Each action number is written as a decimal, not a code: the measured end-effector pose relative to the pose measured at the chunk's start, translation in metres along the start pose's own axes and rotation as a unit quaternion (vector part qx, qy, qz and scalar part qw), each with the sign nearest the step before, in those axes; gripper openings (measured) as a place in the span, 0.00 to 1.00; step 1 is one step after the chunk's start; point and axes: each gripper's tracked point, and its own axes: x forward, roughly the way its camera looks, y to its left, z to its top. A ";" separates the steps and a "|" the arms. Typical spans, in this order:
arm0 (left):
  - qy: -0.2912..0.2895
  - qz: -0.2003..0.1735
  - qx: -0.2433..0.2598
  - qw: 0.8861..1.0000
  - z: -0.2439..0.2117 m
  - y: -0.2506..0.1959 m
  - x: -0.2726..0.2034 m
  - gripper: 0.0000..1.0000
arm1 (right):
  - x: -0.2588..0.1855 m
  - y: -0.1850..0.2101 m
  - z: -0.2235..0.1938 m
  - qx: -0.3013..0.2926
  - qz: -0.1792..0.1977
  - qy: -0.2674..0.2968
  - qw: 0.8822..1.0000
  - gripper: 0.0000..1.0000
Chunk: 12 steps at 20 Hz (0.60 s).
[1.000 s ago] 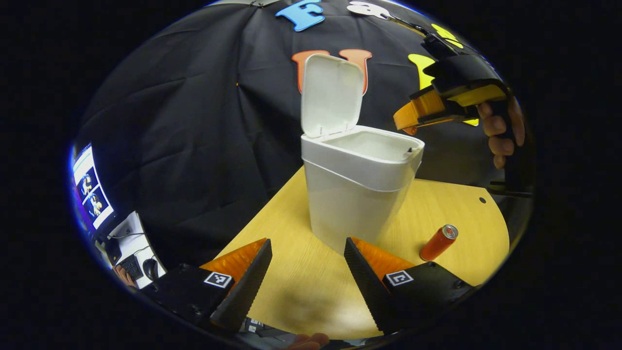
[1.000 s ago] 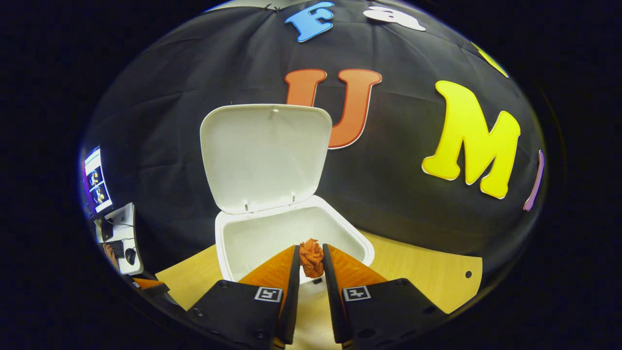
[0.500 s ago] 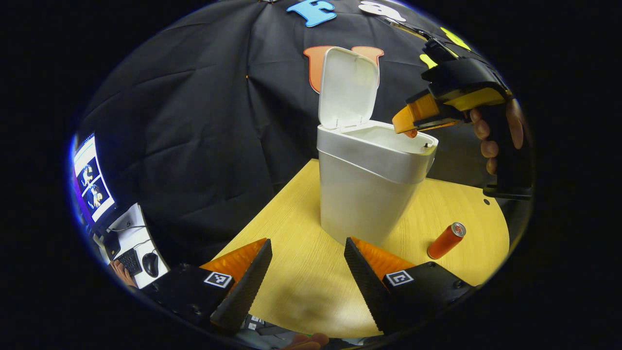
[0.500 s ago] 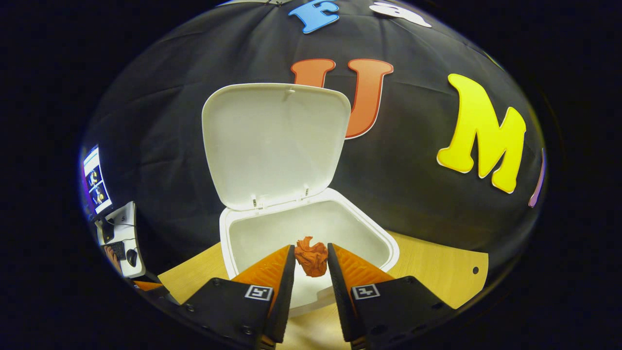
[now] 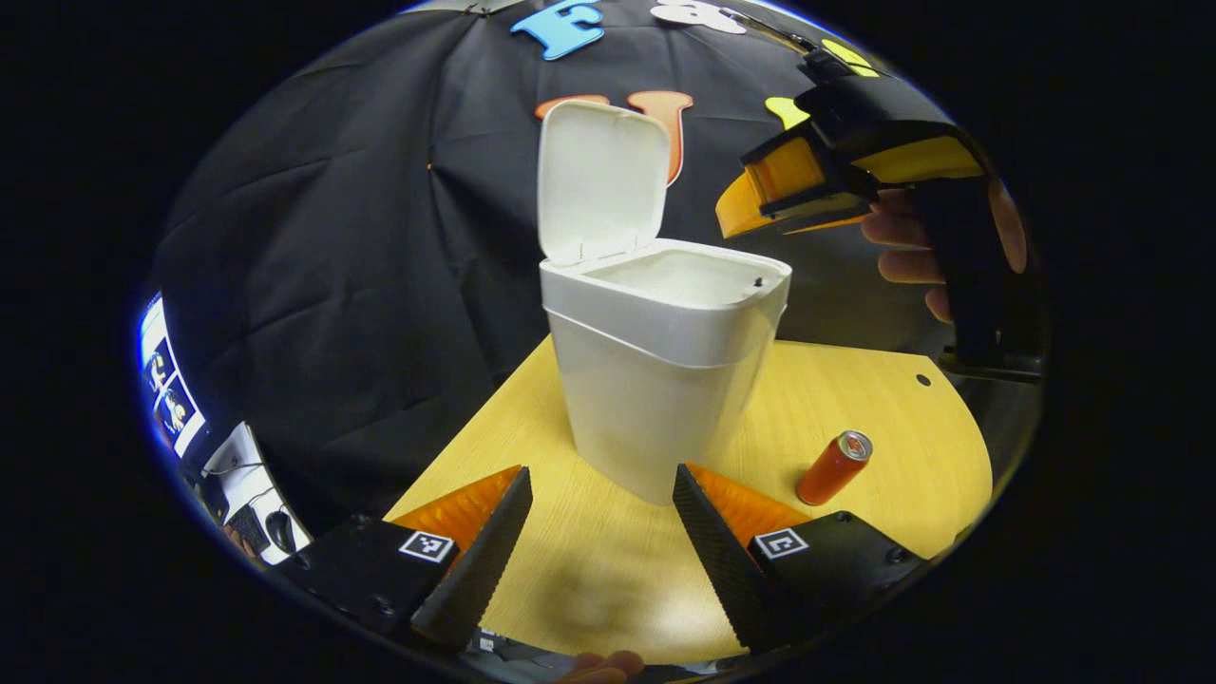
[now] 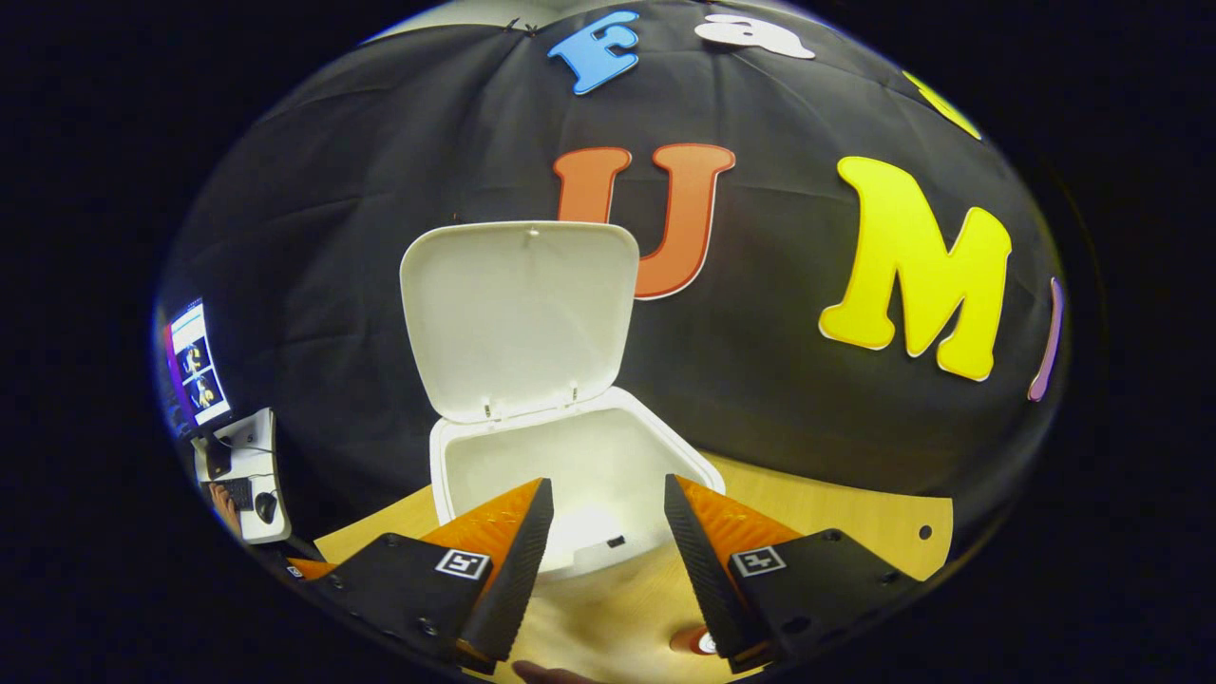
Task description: Press the lid of the desktop garbage bin to open it, pick up the crumpled paper on the desktop and throw it into the bin, then pick up the pop can on the desktop and drop it into the bin, and finally close the garbage bin lid.
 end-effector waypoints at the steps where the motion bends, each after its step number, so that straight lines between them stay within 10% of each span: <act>1: -0.002 -0.008 0.002 1.000 0.000 -0.007 -0.001 0.99 | -0.006 -0.007 0.001 0.005 -0.001 -0.005 1.000 0.87; 12: -0.007 -0.097 0.049 0.994 -0.015 -0.098 0.008 0.99 | -0.087 -0.121 -0.038 0.047 -0.079 -0.012 0.996 0.95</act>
